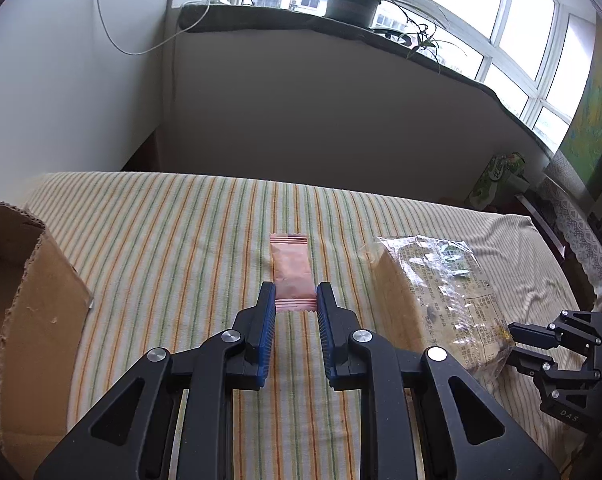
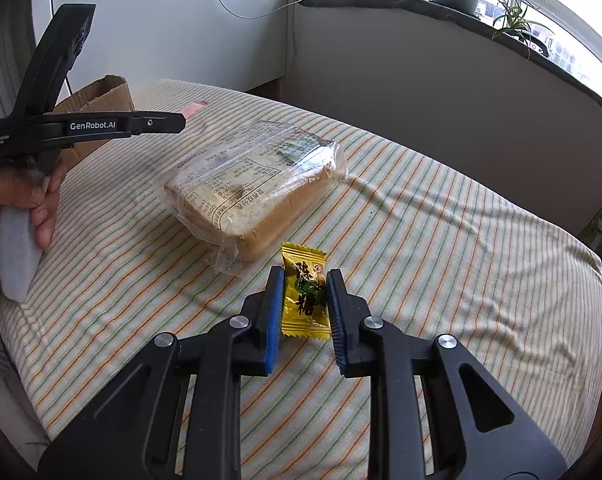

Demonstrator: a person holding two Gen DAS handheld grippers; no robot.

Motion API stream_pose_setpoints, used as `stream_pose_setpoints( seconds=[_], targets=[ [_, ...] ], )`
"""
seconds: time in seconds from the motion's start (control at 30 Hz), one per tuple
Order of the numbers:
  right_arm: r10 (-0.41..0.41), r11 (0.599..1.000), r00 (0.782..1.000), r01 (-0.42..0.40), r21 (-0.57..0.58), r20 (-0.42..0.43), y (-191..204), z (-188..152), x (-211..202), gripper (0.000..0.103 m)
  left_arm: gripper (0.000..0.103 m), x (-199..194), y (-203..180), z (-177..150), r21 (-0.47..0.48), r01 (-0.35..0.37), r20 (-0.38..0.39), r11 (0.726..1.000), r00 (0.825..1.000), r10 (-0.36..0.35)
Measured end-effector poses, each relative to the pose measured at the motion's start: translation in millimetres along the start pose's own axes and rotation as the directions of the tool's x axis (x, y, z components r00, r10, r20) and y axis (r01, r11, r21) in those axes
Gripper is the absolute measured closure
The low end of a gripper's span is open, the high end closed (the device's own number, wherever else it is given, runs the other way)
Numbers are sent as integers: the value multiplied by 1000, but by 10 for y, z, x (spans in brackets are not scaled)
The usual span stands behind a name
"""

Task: Organize snacks
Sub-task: 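Carry both candies over the box and open both tools to drop them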

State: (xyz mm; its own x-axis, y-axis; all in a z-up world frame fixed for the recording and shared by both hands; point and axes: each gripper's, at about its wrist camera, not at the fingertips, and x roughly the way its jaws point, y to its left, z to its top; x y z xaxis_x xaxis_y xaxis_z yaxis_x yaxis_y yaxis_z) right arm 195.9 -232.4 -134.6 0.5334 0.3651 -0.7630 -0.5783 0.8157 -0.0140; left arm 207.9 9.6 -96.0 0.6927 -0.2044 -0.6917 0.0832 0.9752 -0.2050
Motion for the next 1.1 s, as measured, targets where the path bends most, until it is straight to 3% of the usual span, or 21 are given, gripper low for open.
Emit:
stream_pose_setpoints(
  seconds=[0.4, 0.7, 0.83, 1.1],
  targets=[
    [-36, 990, 998, 28, 138, 53, -71, -171, -310, 81, 84, -552, -230, -163, 65, 46, 125, 997, 991, -54],
    [-81, 963, 989, 44, 267, 127, 227, -249, -623, 81, 84, -1107, -253, -381, 88, 123, 175, 988, 975, -137],
    [-121, 954, 977, 65, 293, 175, 439, -187, -898, 81, 84, -1340, -282, -453, 109, 160, 211, 981, 961, -180],
    [-196, 956, 929, 109, 274, 313, 858, 56, -1681, 81, 84, -1974, -239, -517, 149, 217, 310, 965, 916, -254]
  ],
)
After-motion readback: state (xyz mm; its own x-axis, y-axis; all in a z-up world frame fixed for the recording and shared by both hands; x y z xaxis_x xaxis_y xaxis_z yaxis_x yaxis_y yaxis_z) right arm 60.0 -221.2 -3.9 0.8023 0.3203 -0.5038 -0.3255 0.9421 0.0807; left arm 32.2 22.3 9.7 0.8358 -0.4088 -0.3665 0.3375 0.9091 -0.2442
